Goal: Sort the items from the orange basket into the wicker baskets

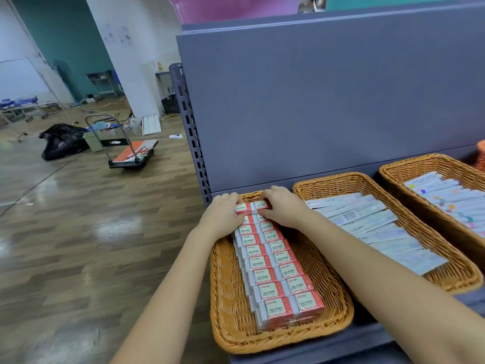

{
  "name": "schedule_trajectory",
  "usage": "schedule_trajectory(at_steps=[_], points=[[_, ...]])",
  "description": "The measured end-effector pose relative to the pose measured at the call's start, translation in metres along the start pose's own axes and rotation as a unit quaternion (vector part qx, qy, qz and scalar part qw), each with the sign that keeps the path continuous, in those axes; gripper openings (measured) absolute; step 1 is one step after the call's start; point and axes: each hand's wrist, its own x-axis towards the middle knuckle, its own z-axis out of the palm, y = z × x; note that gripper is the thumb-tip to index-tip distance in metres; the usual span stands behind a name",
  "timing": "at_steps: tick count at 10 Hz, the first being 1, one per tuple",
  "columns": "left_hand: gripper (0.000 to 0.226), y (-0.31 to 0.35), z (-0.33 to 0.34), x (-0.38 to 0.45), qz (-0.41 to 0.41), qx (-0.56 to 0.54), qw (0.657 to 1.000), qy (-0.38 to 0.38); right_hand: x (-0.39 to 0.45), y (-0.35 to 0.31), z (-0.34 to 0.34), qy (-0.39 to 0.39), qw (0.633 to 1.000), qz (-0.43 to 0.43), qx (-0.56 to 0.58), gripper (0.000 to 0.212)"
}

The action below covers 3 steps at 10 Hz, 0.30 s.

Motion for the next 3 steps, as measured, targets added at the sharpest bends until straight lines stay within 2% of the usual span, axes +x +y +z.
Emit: schedule_trajectory(at_steps=[3], points=[[0.044,0.020,0.000,-0.012,-0.042,0.064,0.997,0.020,-0.013,0.002,0.002,0.013,1.000,-0.008,0.018,0.046]])
